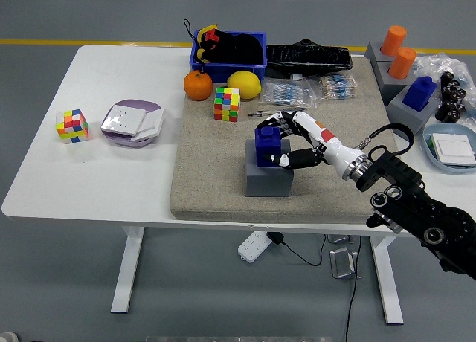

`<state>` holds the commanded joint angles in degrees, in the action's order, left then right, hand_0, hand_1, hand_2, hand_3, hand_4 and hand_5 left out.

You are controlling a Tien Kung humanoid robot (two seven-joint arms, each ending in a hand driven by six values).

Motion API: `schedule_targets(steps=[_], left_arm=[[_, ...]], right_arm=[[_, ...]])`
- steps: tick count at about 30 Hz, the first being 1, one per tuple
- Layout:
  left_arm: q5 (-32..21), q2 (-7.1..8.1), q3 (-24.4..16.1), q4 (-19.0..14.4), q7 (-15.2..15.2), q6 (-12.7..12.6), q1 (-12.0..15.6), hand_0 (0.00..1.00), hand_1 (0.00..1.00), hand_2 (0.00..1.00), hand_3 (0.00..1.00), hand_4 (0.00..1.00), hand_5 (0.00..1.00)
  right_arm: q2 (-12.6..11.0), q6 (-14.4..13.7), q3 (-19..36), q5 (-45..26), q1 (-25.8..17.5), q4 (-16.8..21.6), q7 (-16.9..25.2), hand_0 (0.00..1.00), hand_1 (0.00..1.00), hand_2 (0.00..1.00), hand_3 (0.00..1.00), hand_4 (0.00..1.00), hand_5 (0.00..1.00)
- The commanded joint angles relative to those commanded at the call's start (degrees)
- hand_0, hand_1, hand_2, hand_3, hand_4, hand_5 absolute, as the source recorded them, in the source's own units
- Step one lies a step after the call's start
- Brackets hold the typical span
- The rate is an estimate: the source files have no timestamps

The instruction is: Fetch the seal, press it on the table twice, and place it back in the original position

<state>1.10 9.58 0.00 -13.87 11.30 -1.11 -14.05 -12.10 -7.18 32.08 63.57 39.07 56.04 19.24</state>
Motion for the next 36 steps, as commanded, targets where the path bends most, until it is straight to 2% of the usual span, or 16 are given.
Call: schedule_targets(steps=[3,4,9,10,15,16,21,22,27,28,33,34,36], left_arm=[[0.0,-0.02,0.0,0.02,0.0,0.0,0.03,0.792,0.743,0.737,0.761,0.627,0.457],[-0.01,-0.03,0.0,0.02,0.01,0.0,0.04,0.792,0.743,0.738,0.761,0.626,0.457],[-0.09,-0.08,0.0,0.03,-0.02,0.01,0.02,0.792,0.743,0.738,0.761,0.626,0.457],[-0.1,-0.08,0.0,0.02,-0.04,0.0,-0.01,0.791,0.743,0.738,0.761,0.627,0.459],[-0.06,-0.04,0.0,0.04,0.0,0.01,-0.09,0.791,0.743,0.738,0.761,0.627,0.459],[-0.06,-0.03,0.0,0.04,0.0,0.01,-0.09,0.791,0.743,0.738,0.761,0.627,0.459],[-0.12,-0.05,0.0,0.06,0.01,0.02,-0.09,0.791,0.743,0.738,0.761,0.627,0.459],[-0.12,-0.06,0.0,0.05,0.01,0.02,-0.08,0.791,0.742,0.738,0.761,0.628,0.461],[-0.26,-0.1,0.0,0.04,-0.06,0.02,-0.11,0.791,0.742,0.738,0.761,0.628,0.461],[-0.31,-0.12,0.0,0.04,-0.07,0.02,-0.11,0.791,0.742,0.738,0.761,0.629,0.463],[-0.56,-0.12,0.0,0.05,-0.16,0.03,-0.1,0.791,0.742,0.738,0.761,0.629,0.463],[-0.59,-0.1,0.0,0.07,-0.16,0.02,-0.09,0.791,0.743,0.737,0.761,0.629,0.461],[-0.76,-0.02,0.0,0.13,-0.17,0.0,-0.14,0.791,0.743,0.737,0.761,0.629,0.461]], right_arm=[[0.02,0.14,0.06,0.0,-0.02,-0.02,0.04,0.673,0.602,0.632,0.598,0.916,0.002],[0.03,0.16,0.07,0.05,-0.02,-0.01,0.04,0.722,0.691,0.695,0.679,0.961,0.002],[0.1,0.38,0.15,0.39,0.14,-0.24,-0.11,0.722,0.691,0.695,0.679,0.961,0.002],[0.11,0.4,0.19,0.36,0.19,-0.29,-0.09,0.783,0.798,0.787,0.772,0.998,0.002],[0.13,0.58,0.34,0.22,0.36,-0.37,0.05,0.783,0.798,0.787,0.772,0.998,0.002],[0.13,0.49,0.39,0.35,0.39,-0.33,-0.02,0.847,0.85,0.841,0.832,0.998,0.145],[0.1,0.32,0.67,1.05,0.38,0.27,-1.08,0.847,0.85,0.841,0.832,0.998,0.145],[0.1,0.53,0.8,1.17,0.35,0.43,-1.58,0.949,0.942,0.935,0.947,0.998,0.354],[-0.18,2.76,2.93,3.61,-0.06,1.29,-5.2,0.949,0.942,0.935,0.947,0.998,0.354],[-0.38,3.04,3.63,4.41,-0.25,1.62,-5.83,0.998,0.998,0.998,0.998,0.998,0.69],[-2.54,5.14,7.82,6.87,-2.12,4.85,-8.75,0.998,0.998,0.998,0.998,0.998,0.69],[-3.06,5.45,8.56,7.19,-2.56,5.55,-9.12,0.998,0.998,0.998,0.998,0.998,0.788],[-4.7,6.1,10.81,7.99,-4.0,7.68,-9.97,0.998,0.998,0.998,0.998,0.998,0.788]])
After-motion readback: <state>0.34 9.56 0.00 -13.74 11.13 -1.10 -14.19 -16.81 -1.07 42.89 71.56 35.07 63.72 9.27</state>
